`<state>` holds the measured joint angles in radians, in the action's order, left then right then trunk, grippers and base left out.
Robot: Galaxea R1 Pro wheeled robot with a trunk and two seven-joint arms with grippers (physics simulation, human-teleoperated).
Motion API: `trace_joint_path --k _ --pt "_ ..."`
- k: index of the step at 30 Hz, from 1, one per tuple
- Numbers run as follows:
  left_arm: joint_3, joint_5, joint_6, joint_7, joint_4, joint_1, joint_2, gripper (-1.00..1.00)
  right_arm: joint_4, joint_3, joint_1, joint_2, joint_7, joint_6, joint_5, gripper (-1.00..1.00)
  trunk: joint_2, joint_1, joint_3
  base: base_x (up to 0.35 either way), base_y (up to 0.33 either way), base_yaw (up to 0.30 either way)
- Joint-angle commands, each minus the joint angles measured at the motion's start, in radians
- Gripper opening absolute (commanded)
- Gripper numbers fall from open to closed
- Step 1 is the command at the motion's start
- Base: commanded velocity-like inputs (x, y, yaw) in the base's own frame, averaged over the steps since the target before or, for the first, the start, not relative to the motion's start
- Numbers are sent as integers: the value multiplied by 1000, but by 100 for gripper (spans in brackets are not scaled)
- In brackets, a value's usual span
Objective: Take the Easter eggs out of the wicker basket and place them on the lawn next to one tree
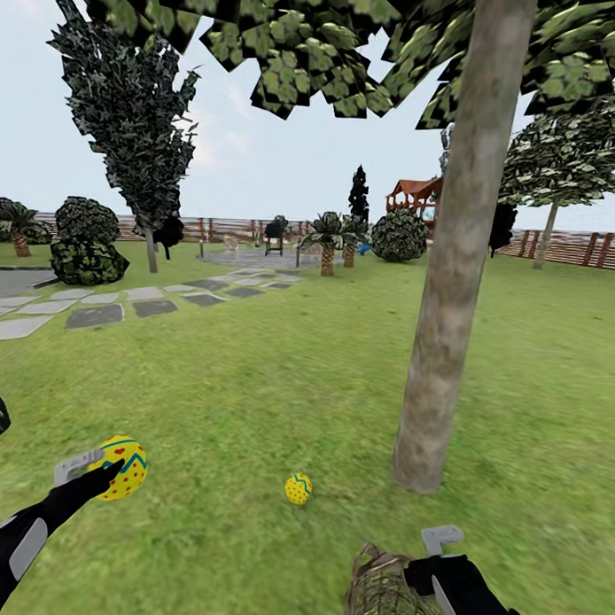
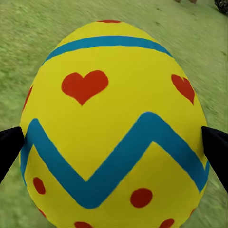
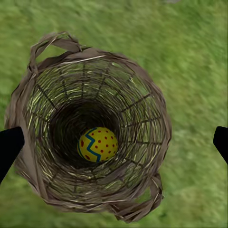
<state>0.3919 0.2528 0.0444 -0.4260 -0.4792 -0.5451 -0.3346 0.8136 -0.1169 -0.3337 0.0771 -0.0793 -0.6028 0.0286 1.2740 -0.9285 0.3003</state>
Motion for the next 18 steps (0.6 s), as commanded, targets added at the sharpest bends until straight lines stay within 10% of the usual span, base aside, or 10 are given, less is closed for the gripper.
trace_joint_path --k 1,18 --pt "4 7 5 -7 0 -1 1 -100 1 -5 -1 1 -4 -6 3 100 8 -4 4 205 13 0" --pt "4 8 5 -9 7 -1 3 -100 -9 -6 -1 0 -4 -5 2 100 127 -70 58 -3 179 0"
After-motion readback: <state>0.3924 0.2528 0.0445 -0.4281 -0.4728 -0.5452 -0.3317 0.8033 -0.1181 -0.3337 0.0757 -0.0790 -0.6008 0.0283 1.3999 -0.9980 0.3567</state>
